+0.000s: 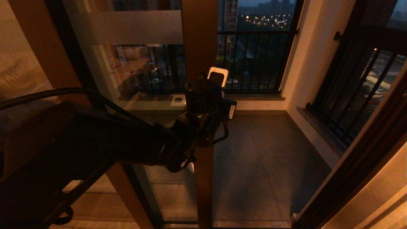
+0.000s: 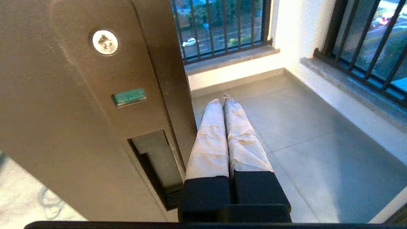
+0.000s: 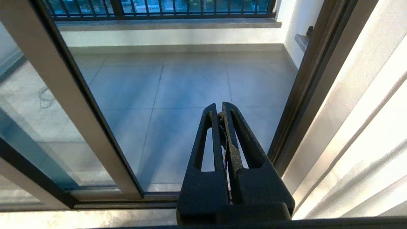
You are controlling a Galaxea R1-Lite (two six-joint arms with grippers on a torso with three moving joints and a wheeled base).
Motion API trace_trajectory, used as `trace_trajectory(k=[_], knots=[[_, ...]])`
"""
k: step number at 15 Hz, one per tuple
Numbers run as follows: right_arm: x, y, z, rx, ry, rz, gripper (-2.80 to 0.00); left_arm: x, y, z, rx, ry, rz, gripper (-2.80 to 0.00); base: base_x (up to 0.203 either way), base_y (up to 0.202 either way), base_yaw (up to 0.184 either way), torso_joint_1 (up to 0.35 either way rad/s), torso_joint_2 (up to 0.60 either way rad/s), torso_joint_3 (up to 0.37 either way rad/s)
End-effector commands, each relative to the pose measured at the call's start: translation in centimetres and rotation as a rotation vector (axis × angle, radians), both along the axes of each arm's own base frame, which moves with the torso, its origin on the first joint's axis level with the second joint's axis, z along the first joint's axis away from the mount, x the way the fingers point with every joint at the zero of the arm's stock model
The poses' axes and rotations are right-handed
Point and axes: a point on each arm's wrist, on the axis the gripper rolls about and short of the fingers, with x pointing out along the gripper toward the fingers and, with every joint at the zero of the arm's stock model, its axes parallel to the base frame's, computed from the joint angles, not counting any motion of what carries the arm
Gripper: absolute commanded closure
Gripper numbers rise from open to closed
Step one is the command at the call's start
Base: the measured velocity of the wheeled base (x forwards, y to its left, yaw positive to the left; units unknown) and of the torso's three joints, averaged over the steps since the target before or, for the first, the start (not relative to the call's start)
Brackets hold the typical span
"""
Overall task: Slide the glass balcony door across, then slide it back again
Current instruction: Open the slid door
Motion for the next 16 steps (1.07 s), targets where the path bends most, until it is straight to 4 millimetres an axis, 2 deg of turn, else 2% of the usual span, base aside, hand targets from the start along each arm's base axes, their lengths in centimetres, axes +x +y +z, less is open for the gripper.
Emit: trace_trajectory(k=[1, 10, 16], knots=[[0.0, 0.0, -0.1, 0.0, 0.003, 0.001, 0.0, -0.3, 0.7, 0.6, -0.006, -0.007, 0.007, 0.0, 0.0, 0.0, 0.0, 0.0, 0.0, 0.0], [0.0, 0.0, -0.1, 0.0, 0.003, 0.001, 0.0, -1.0, 3.3, 0.8, -0.007, -0.004, 0.05, 0.0, 0.0, 0.0, 0.0, 0.0, 0.0, 0.0], [0.0, 0.0, -0.1, 0.0, 0.003, 0.001, 0.0, -1.1, 3.6, 0.6, -0.005, 0.006, 0.058, 0.0, 0.0, 0.0, 0.0, 0.0, 0.0, 0.0]])
